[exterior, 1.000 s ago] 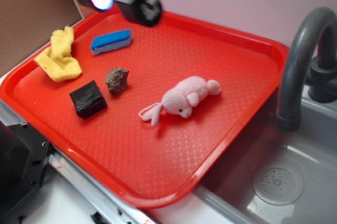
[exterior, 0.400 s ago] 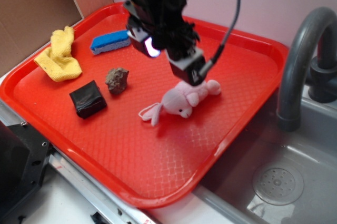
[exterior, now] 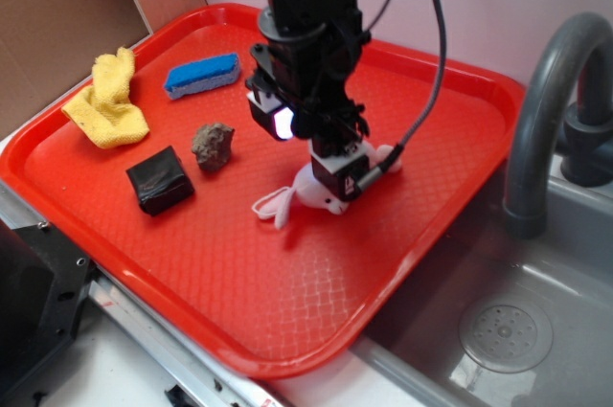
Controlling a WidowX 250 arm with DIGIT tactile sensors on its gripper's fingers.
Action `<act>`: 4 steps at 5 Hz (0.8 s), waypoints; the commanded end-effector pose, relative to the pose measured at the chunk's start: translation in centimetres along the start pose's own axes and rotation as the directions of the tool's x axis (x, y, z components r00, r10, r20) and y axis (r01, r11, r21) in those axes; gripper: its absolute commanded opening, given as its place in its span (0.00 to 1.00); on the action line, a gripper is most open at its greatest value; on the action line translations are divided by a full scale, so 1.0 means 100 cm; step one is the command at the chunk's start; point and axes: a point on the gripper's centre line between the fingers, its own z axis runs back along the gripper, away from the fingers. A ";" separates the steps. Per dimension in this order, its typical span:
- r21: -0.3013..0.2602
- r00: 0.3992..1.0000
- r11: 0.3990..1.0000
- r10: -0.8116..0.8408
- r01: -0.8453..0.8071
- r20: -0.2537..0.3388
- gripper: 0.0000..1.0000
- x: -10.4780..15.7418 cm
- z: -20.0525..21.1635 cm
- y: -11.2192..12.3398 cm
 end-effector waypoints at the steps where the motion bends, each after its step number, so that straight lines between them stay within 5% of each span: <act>1: -0.025 0.990 0.992 -0.128 0.126 -0.053 1.00 0.006 0.000 -0.005; 2: -0.035 0.984 0.988 -0.155 0.152 -0.083 1.00 0.007 -0.008 -0.007; 3: -0.057 0.980 0.983 -0.180 0.175 -0.081 0.00 0.007 -0.012 -0.008; 4: -0.064 0.979 0.981 -0.189 0.185 -0.070 0.00 0.008 -0.012 -0.009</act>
